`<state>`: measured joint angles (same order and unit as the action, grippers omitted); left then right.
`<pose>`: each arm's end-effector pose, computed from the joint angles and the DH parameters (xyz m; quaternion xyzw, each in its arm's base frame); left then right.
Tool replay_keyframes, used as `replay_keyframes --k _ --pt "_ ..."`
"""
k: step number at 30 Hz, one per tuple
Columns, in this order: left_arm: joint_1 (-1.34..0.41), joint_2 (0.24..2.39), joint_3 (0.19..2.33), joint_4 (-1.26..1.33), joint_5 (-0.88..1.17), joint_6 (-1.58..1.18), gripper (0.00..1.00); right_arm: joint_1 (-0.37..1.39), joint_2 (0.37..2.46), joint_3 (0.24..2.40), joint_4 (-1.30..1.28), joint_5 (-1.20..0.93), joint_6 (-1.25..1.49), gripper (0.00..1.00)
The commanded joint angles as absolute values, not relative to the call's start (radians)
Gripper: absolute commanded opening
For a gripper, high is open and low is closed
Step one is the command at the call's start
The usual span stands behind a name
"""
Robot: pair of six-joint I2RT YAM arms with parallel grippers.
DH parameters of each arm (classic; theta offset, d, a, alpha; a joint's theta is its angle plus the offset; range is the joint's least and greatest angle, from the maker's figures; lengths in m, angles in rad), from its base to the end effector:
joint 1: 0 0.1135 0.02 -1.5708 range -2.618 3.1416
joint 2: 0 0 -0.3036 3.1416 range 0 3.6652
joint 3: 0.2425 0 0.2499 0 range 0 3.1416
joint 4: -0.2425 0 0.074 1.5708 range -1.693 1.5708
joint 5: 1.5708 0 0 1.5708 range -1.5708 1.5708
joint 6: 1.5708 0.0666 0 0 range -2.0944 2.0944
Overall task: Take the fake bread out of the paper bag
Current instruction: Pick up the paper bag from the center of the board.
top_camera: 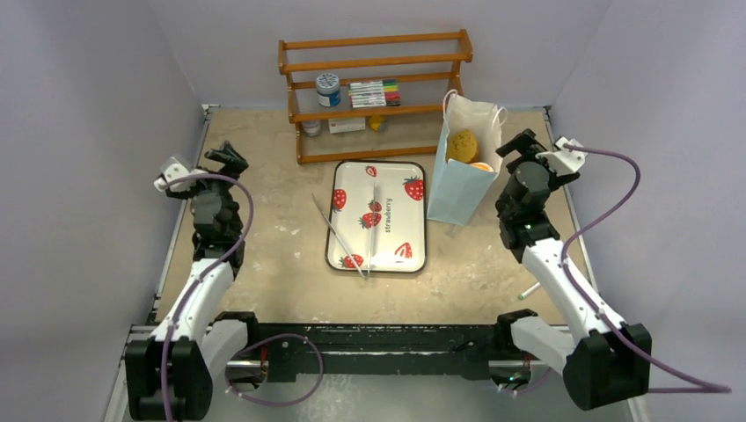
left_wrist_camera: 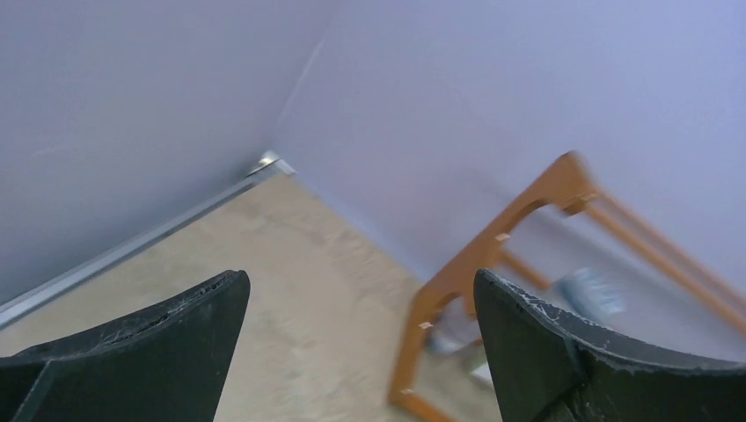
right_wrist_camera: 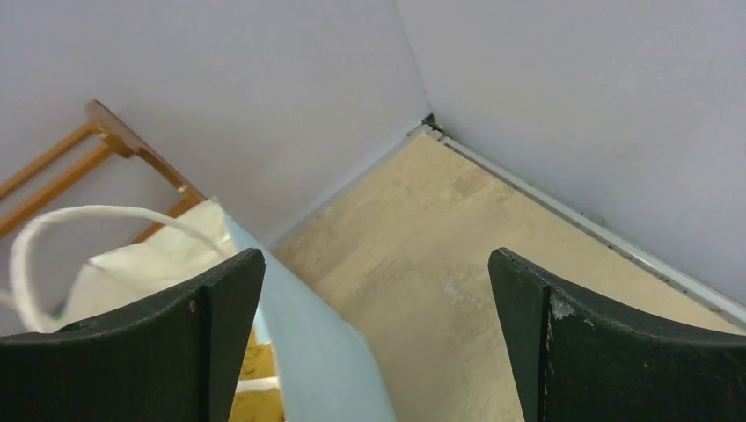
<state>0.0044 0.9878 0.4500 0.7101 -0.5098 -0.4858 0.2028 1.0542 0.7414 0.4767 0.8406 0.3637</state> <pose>0.2220 0.0335 0.3169 -0.3383 0.5574 -0.0189 0.7579 0.2413 -0.0010 0.3793 0.3576 0.5636 -0.0588 0.7423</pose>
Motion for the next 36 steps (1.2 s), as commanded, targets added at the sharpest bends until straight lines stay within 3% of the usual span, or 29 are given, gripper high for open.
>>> replay_keyframes --k 1,4,7,11,14,24,36 --pt "0.005 0.907 0.634 0.397 -0.351 -0.686 1.00 0.214 0.901 0.782 0.480 0.807 0.394 1.00" --pt "0.003 0.865 0.706 0.228 -0.294 -0.761 0.99 0.213 0.773 0.738 0.538 0.708 0.426 1.00" --pt "-0.011 0.805 0.737 0.092 -0.265 -0.810 0.94 0.213 0.684 0.728 0.653 0.571 0.283 0.92" --pt "-0.116 0.792 0.818 -0.116 -0.272 -0.788 0.91 0.213 0.742 0.927 0.300 0.495 0.314 0.88" --pt "-0.321 0.857 0.932 -0.240 -0.343 -0.716 0.92 0.214 0.765 0.977 0.167 0.493 0.341 0.89" --pt "-0.868 1.362 1.412 -0.459 -0.514 -0.478 0.97 0.214 0.751 0.996 -0.160 0.717 0.494 0.90" --pt "-0.996 1.766 1.838 -0.432 -0.503 -0.415 0.98 0.213 0.735 0.902 -0.226 0.675 0.574 0.93"
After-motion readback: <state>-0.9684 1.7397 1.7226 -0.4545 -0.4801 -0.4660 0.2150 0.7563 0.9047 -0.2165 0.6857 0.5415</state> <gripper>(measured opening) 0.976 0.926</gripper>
